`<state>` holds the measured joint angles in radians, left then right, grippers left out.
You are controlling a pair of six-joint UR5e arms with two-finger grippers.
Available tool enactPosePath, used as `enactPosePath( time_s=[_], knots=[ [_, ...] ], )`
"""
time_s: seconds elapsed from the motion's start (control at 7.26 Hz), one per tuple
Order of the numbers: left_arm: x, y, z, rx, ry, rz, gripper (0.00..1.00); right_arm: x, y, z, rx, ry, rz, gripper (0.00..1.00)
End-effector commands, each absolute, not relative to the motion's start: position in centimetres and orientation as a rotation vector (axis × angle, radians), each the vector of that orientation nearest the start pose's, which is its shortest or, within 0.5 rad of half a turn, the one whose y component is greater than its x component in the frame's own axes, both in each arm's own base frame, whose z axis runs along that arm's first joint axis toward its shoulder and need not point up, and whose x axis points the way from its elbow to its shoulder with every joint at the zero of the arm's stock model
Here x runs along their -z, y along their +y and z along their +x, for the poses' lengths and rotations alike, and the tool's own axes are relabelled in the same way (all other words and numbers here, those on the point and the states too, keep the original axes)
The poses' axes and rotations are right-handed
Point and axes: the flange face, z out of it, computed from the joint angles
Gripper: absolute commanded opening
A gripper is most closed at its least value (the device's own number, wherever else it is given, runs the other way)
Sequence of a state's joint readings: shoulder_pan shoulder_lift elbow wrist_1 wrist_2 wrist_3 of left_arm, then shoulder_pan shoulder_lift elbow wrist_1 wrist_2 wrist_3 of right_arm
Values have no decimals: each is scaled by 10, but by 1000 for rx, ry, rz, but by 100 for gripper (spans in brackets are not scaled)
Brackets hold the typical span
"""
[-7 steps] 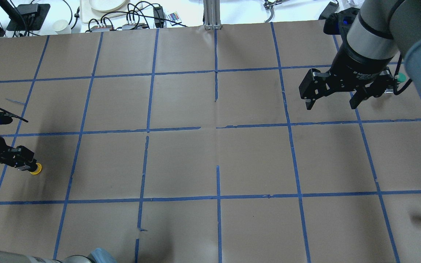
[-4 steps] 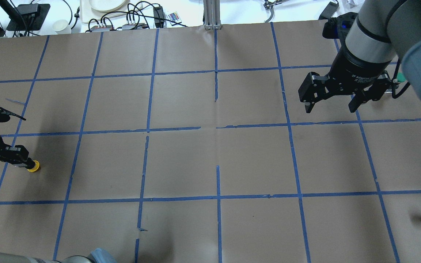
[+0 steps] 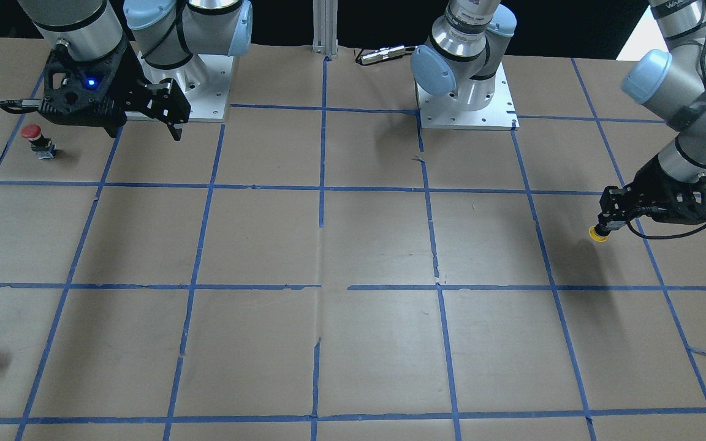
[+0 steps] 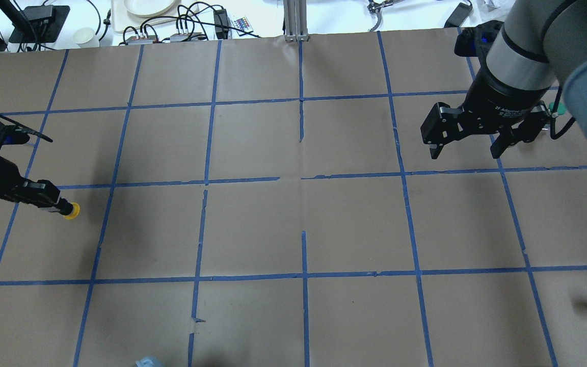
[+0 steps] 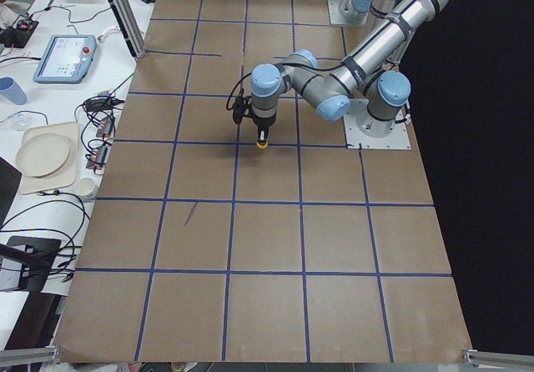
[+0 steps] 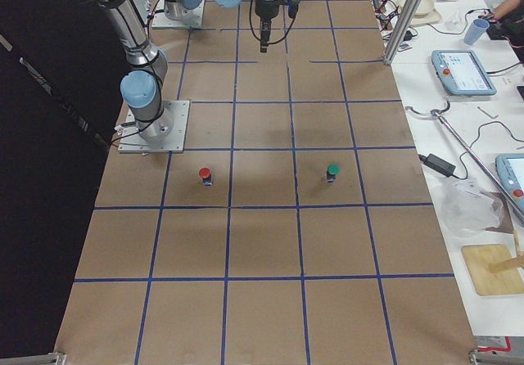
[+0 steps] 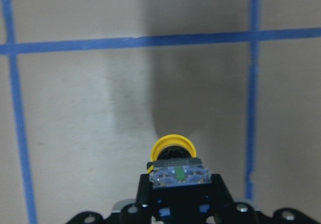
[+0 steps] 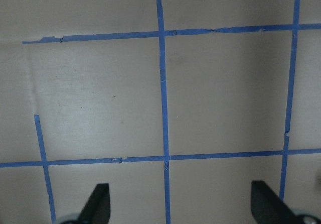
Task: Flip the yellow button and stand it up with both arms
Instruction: 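Lift the button toward the right gripper while the right gripper approaches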
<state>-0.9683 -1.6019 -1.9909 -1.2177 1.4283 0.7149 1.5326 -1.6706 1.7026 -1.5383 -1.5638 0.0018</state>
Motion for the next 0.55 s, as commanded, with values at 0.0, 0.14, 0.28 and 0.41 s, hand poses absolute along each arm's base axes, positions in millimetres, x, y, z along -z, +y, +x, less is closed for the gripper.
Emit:
enactPosePath(
  time_s=[0.0,0.14,0.28,0.41],
  knots=[
    [-385,-478,37,-26,3516,202,2,-467,-448,116,-103,3132,87,100],
    [-429,-491,-9,-31,3619,235,2,-467,-447,116,-110,3128,96,100],
    [-460,-497,-57,-51,3705,263,2,-468,-446,116,-132,3125,237,100],
    [-478,-498,-102,-34,3804,330,2,-471,-445,119,-157,3086,377,100]
  ],
)
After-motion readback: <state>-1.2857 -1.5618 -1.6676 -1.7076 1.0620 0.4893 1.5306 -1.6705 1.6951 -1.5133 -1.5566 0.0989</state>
